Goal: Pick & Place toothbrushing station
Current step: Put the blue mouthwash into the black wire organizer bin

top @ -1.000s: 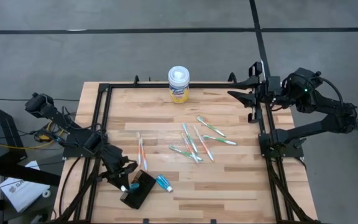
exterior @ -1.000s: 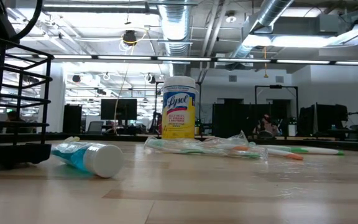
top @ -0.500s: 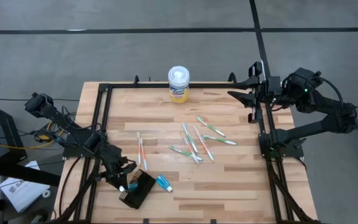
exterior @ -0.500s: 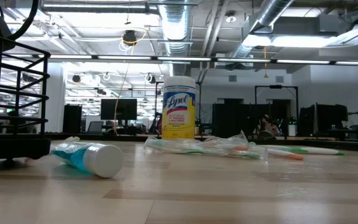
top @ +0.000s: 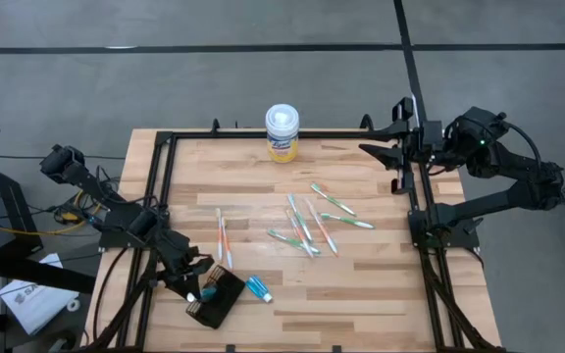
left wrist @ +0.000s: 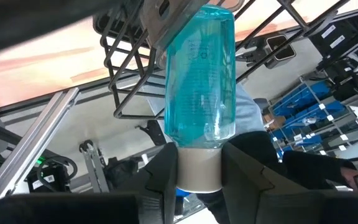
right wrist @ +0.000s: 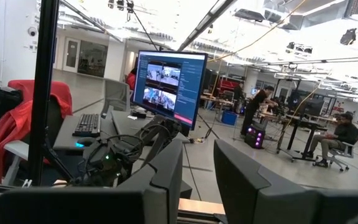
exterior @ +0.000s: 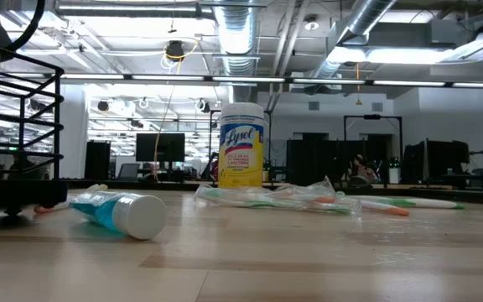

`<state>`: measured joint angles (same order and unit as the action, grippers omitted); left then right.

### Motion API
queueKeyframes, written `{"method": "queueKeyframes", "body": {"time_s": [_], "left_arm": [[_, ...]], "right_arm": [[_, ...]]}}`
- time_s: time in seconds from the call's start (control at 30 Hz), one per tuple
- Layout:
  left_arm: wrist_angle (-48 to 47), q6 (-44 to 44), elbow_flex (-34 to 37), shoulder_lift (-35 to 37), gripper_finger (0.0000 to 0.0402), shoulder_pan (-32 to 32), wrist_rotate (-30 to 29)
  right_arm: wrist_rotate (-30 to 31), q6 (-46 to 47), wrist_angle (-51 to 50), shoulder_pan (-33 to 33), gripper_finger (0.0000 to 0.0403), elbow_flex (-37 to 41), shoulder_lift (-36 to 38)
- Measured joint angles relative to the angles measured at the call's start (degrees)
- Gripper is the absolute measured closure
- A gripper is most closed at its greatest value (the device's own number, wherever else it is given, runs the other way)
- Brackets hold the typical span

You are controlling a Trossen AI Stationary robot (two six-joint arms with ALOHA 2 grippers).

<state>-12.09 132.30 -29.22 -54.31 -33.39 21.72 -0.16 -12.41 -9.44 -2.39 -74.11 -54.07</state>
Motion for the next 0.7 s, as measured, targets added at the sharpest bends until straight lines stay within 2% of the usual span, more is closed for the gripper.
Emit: {"method": "queueKeyframes", "body": {"time_s": [0.2,0.7], "left_arm": [[-0.62,0.03,0.18,2.85,0.0317,0.66,-0.99],[0.76,-0.27,0.07,1.89,0.0317,2.07,-0.95]], "right_arm": [[0.09,0.01,-0.12,-0.02,0.032,0.0,0.01],[0.17,0.42,0.05,-0.02,0.032,0.0,0.14]]}}
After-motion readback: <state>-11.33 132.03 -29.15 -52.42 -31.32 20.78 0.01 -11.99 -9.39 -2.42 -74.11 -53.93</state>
